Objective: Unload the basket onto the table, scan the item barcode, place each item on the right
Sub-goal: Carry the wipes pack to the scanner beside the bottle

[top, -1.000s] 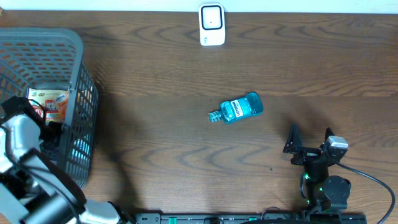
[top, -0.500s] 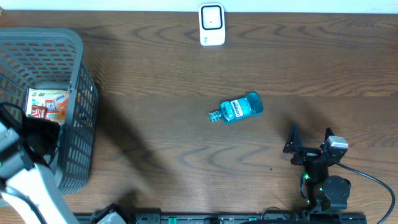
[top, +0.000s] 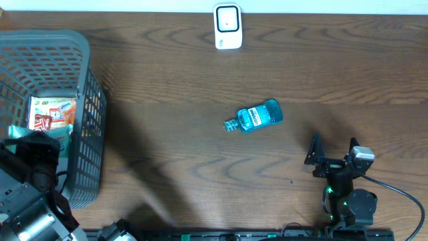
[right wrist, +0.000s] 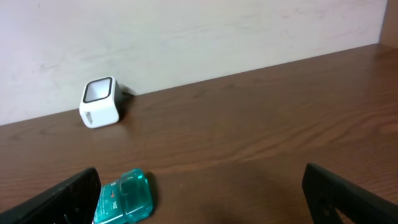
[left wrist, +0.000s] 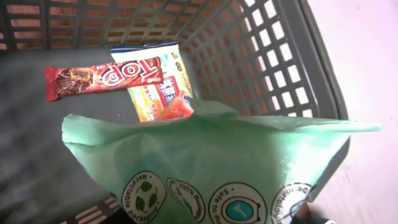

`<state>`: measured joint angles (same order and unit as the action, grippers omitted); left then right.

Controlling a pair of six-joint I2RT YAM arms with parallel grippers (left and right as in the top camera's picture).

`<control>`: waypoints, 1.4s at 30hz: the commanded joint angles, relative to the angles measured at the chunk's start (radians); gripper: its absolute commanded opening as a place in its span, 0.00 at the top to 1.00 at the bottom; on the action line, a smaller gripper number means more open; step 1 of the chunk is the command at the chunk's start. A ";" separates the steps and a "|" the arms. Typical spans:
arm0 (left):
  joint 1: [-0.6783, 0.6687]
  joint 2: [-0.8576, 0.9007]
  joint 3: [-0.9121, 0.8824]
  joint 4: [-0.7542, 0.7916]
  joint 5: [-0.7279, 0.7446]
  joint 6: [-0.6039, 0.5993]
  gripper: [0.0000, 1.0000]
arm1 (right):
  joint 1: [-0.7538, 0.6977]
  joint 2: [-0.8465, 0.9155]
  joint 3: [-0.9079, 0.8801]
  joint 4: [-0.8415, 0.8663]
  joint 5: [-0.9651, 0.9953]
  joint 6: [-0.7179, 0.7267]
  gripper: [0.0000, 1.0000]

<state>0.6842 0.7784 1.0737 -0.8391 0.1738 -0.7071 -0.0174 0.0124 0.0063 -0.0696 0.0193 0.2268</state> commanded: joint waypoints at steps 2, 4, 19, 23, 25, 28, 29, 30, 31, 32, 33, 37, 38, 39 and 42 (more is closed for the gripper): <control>-0.005 0.031 0.011 -0.005 -0.034 -0.005 0.63 | -0.002 -0.006 -0.001 -0.003 0.005 0.001 0.01; -0.005 0.048 0.011 -0.013 -0.063 -0.005 0.63 | -0.002 -0.006 -0.001 -0.003 0.005 0.001 0.01; -0.005 0.027 0.065 0.063 -0.069 -0.087 0.63 | -0.002 -0.006 -0.001 -0.003 0.005 0.001 0.01; -0.006 -0.013 0.068 0.118 0.203 -0.132 0.63 | -0.002 -0.006 -0.001 -0.003 0.005 0.001 0.01; -0.022 -0.016 0.068 0.157 0.360 -0.145 0.63 | -0.002 -0.006 -0.001 -0.003 0.005 0.001 0.01; -0.087 -0.011 0.068 0.197 0.478 -0.141 0.63 | -0.002 -0.006 -0.001 -0.003 0.005 0.001 0.01; -0.119 -0.009 0.067 0.196 0.479 -0.134 0.63 | -0.002 -0.006 -0.001 -0.003 0.005 0.001 0.01; -0.158 -0.008 0.065 0.194 0.478 -0.113 0.63 | -0.002 -0.006 -0.001 -0.003 0.005 0.001 0.01; -0.194 -0.007 0.062 0.193 0.478 -0.094 0.63 | -0.002 -0.006 -0.001 -0.003 0.005 0.001 0.01; -0.249 -0.006 0.058 0.194 0.476 -0.069 0.63 | -0.002 -0.006 -0.001 -0.003 0.005 0.001 0.01; -0.302 -0.003 0.055 0.193 0.470 -0.048 0.63 | -0.002 -0.006 -0.001 -0.003 0.005 0.001 0.01; -0.540 0.028 0.047 0.183 0.385 0.052 0.63 | -0.002 -0.006 -0.001 -0.003 0.005 0.001 0.01; -0.606 0.043 0.045 0.173 0.331 0.067 0.63 | -0.002 -0.006 -0.001 -0.003 0.005 0.001 0.01; -0.674 0.061 0.043 0.161 0.267 0.078 0.63 | -0.002 -0.006 -0.001 -0.003 0.005 0.001 0.01; -0.873 0.140 0.043 0.138 0.071 0.087 0.63 | -0.002 -0.006 -0.001 -0.003 0.005 0.001 0.01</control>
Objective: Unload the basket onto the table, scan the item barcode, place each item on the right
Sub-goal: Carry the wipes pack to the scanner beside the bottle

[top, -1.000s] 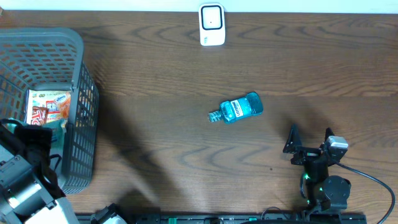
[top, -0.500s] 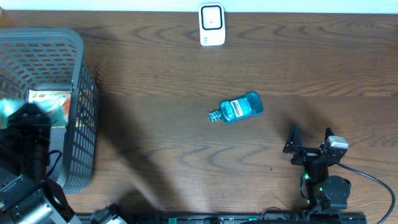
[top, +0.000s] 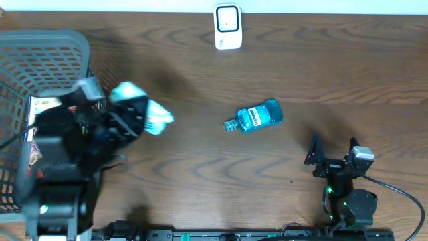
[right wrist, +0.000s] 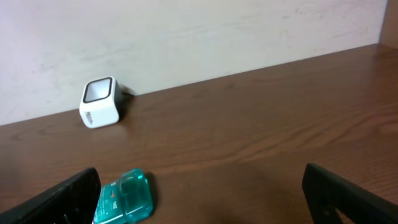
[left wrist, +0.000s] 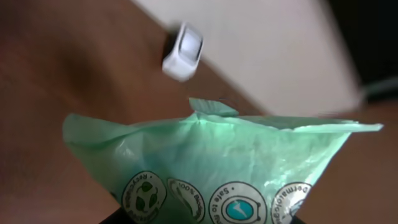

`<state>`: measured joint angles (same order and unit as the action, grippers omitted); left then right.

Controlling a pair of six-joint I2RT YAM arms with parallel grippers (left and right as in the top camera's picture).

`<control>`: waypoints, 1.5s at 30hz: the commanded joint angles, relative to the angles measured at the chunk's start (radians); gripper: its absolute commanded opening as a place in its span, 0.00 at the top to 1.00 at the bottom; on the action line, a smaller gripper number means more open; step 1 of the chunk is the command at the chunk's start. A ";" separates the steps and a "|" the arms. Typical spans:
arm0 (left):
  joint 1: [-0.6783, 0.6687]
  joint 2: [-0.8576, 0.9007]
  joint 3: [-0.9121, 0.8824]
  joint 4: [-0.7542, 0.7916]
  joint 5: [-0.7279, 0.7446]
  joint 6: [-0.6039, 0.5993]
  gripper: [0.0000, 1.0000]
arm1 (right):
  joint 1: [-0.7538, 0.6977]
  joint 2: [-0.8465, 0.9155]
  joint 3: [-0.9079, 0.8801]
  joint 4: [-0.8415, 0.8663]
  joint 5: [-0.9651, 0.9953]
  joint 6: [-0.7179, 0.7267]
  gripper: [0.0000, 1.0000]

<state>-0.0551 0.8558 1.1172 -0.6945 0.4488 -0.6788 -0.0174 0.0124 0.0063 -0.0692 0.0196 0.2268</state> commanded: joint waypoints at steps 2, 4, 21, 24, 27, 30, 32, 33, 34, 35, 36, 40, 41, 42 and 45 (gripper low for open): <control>-0.256 0.137 0.000 -0.006 -0.319 0.058 0.63 | -0.002 -0.006 -0.001 -0.003 0.004 0.001 0.01; -0.352 0.220 0.000 -0.001 -0.436 0.058 0.63 | -0.002 -0.006 -0.001 -0.003 0.004 0.001 0.01; -0.498 0.835 0.000 0.164 -0.592 0.054 0.26 | -0.002 -0.006 -0.001 -0.003 0.004 0.001 0.01; -0.498 0.827 0.001 0.165 -0.592 0.054 0.02 | -0.002 -0.006 -0.001 -0.003 0.004 0.001 0.01; -0.498 0.790 0.002 0.165 -0.592 0.054 0.02 | -0.002 -0.006 -0.001 -0.003 0.004 0.001 0.01; -0.498 0.749 0.002 0.166 -0.592 0.054 0.37 | -0.002 -0.006 -0.001 -0.003 0.004 0.001 0.01; -0.498 0.737 0.002 0.172 -0.592 0.047 0.67 | -0.002 -0.006 -0.001 -0.003 0.004 0.001 0.01; -0.498 0.737 0.001 0.177 -0.592 0.031 0.78 | -0.002 -0.006 -0.001 -0.003 0.004 0.001 0.01; -0.498 0.741 0.001 0.181 -0.592 0.016 0.87 | -0.002 -0.006 -0.001 -0.003 0.004 0.001 0.01; -0.498 0.747 0.000 0.185 -0.593 0.008 0.92 | -0.002 -0.006 -0.001 -0.003 0.004 0.001 0.01; -0.498 0.755 -0.001 0.189 -0.593 0.008 0.92 | -0.002 -0.006 -0.001 -0.003 0.004 0.001 0.01; -0.498 0.803 -0.001 0.200 -0.592 0.001 0.92 | -0.002 -0.006 -0.001 -0.003 0.004 0.001 0.01; -0.498 0.816 -0.001 0.200 -0.592 -0.007 0.92 | -0.002 -0.006 -0.001 -0.003 0.004 0.001 0.01; -0.498 0.830 -0.001 0.199 -0.592 -0.019 0.92 | -0.002 -0.006 -0.001 -0.003 0.004 0.001 0.01; -0.498 0.871 -0.001 0.196 -0.592 -0.061 0.92 | -0.002 -0.006 -0.001 -0.003 0.004 0.001 0.01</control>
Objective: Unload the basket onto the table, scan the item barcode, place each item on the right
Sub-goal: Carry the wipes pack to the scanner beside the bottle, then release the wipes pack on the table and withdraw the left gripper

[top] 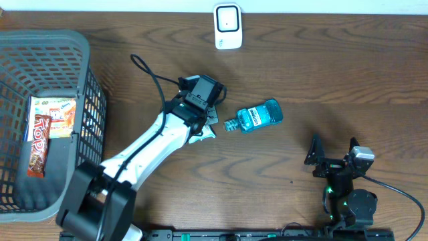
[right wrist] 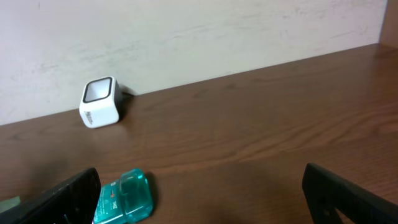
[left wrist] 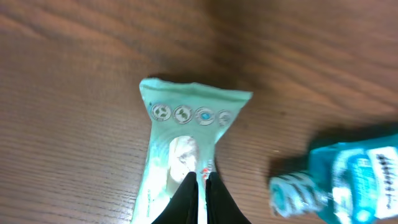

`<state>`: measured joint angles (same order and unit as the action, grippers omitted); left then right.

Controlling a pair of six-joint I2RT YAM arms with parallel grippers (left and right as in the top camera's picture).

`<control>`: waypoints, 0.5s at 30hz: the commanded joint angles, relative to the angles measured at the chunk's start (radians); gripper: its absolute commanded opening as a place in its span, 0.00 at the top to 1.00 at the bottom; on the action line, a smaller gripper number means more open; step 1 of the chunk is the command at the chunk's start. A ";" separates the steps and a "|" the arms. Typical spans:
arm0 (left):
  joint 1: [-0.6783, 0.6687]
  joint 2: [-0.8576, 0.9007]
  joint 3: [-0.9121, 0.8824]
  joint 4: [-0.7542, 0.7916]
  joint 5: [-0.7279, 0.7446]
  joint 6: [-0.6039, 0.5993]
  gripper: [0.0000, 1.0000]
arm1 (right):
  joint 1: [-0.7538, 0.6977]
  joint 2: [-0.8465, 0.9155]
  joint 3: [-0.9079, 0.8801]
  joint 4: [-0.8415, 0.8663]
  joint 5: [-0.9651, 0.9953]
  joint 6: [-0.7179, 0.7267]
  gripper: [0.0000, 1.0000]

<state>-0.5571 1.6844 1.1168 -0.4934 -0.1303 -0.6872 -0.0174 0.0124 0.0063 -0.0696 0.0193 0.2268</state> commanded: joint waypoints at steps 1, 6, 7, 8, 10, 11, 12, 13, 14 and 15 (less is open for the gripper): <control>0.004 0.056 0.000 -0.005 -0.013 -0.061 0.92 | -0.002 -0.006 -0.001 -0.003 0.005 0.001 0.01; 0.004 0.143 0.000 0.008 -0.012 -0.094 0.92 | -0.002 -0.006 -0.001 -0.003 0.005 0.001 0.01; 0.004 0.161 0.000 0.009 -0.010 -0.103 0.92 | -0.002 -0.006 -0.001 -0.003 0.005 0.001 0.01; 0.004 0.181 0.000 0.010 0.000 -0.110 0.92 | -0.002 -0.006 -0.001 -0.003 0.005 0.001 0.01; 0.004 0.216 0.000 0.010 0.020 -0.124 0.92 | -0.002 -0.006 -0.001 -0.003 0.005 0.001 0.01; 0.004 0.225 0.000 0.010 0.021 -0.122 0.92 | -0.002 -0.006 -0.001 -0.003 0.005 0.001 0.01; 0.004 0.225 0.000 0.009 0.020 -0.117 0.92 | -0.002 -0.006 -0.001 -0.003 0.005 0.001 0.01; 0.004 0.223 0.000 0.009 0.016 -0.111 0.92 | -0.002 -0.006 -0.001 -0.003 0.005 0.001 0.01; 0.004 0.213 0.001 0.009 0.012 -0.103 0.92 | -0.002 -0.006 -0.001 -0.003 0.005 0.001 0.01; 0.006 0.199 0.002 0.008 0.008 -0.093 0.92 | -0.002 -0.006 -0.001 -0.003 0.005 0.001 0.01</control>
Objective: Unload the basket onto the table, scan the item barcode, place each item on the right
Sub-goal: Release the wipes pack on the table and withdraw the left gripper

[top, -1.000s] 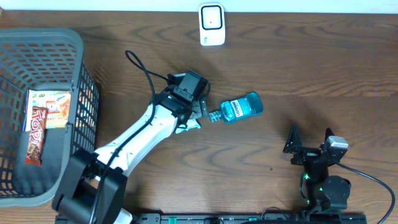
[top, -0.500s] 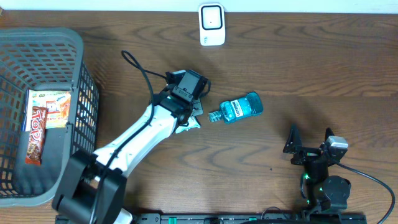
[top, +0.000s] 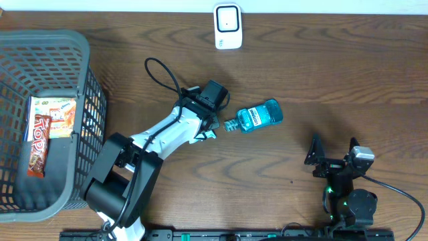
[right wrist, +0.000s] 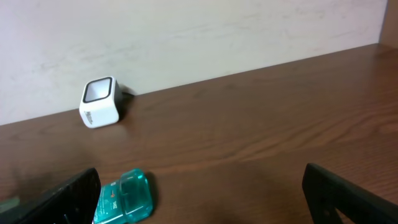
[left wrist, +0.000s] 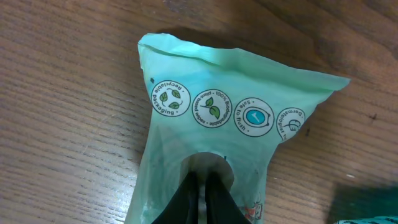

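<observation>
A pale green packet [left wrist: 211, 118] with round printed marks lies against the wood. My left gripper [left wrist: 201, 177] is shut on its near part, with the fingers pressed close together. In the overhead view the left gripper [top: 206, 122] hides most of the packet [top: 209, 134], just left of a blue bottle [top: 257, 116]. The white scanner [top: 227, 27] stands at the table's far edge, also visible in the right wrist view as the scanner [right wrist: 99, 102]. My right gripper [right wrist: 199, 199] is open and holds nothing at the near right, behind the bottle [right wrist: 124, 198].
A grey mesh basket [top: 83, 47] stands at the left with snack packs [top: 52, 115] inside. The left arm's black cable [top: 160, 73] loops over the table. The bottle's teal edge [left wrist: 367, 208] shows at the left wrist view's lower right.
My left gripper has come lower over the table with the packet, which now fills more of the wrist view and rests on the wood. It is slightly nearer the bottle. The right arm has not moved.
My left gripper held the green packet inside the basket above the snack packs. Then it was clear of the basket, with the scanner in its view. Then it was at mid-table beside the blue bottle, and now it is lower there. The right gripper stayed open and still.
</observation>
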`<state>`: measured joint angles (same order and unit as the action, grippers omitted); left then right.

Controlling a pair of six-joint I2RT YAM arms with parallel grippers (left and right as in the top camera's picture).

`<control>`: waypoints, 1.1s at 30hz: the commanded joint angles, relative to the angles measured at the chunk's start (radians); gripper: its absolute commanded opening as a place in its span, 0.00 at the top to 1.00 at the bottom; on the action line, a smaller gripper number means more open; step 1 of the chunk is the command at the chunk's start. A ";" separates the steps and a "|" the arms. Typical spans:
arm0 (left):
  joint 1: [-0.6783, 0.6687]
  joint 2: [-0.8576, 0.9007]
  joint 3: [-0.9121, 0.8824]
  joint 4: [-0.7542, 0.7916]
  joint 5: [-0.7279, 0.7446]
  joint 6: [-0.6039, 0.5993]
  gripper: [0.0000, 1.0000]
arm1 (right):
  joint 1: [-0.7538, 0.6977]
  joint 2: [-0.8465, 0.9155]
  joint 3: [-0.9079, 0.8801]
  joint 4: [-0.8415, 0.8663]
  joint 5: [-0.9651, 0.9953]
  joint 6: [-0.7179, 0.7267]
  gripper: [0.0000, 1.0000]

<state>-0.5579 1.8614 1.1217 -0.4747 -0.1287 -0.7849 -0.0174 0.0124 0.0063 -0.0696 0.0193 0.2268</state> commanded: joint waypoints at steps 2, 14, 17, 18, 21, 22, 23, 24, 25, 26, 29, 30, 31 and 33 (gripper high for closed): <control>0.007 -0.023 0.000 -0.018 0.004 0.030 0.92 | -0.002 -0.006 -0.001 -0.003 0.005 0.001 0.01; 0.008 -0.550 0.006 -0.079 0.002 0.144 0.21 | -0.002 -0.006 -0.001 -0.003 0.005 0.001 0.01; 0.035 -0.688 0.006 -0.097 -0.076 0.169 0.00 | -0.002 -0.006 -0.001 -0.003 0.005 0.001 0.01; 0.051 -0.723 0.006 -0.106 -0.113 0.169 0.00 | -0.002 -0.006 -0.001 -0.003 0.005 0.001 0.01; 0.138 -0.835 0.006 -0.130 -0.241 0.169 0.02 | -0.002 -0.006 -0.001 -0.003 0.005 0.001 0.01; 0.180 -0.868 0.006 -0.135 -0.270 0.169 0.02 | -0.002 -0.006 -0.001 -0.003 0.005 0.001 0.01; 0.221 -0.892 0.006 -0.138 -0.290 0.172 0.02 | -0.002 -0.006 -0.001 -0.003 0.005 0.001 0.01; 0.277 -0.917 0.006 -0.143 -0.304 0.172 0.02 | -0.002 -0.006 -0.001 -0.003 0.005 0.001 0.01; 0.340 -0.938 0.006 -0.147 -0.302 0.171 0.02 | -0.002 -0.006 -0.001 -0.003 0.005 0.001 0.01; 0.408 -0.955 0.006 -0.154 -0.297 0.169 0.02 | -0.002 -0.006 -0.001 -0.003 0.005 0.001 0.01; 0.605 -0.978 0.006 -0.173 -0.229 0.150 0.02 | -0.002 -0.006 -0.001 -0.003 0.005 0.001 0.01; 0.708 -0.976 0.006 -0.184 -0.181 0.124 0.02 | -0.002 -0.006 -0.001 -0.003 0.005 0.001 0.01; 0.775 -0.971 0.006 -0.199 -0.154 0.088 0.02 | -0.002 -0.006 -0.001 -0.003 0.005 0.001 0.01; 0.893 -0.951 0.006 -0.230 -0.122 0.001 0.02 | -0.002 -0.006 -0.001 -0.003 0.005 0.001 0.01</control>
<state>0.1707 0.8825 1.1210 -0.6727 -0.3214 -0.6636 -0.0174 0.0124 0.0063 -0.0692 0.0193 0.2268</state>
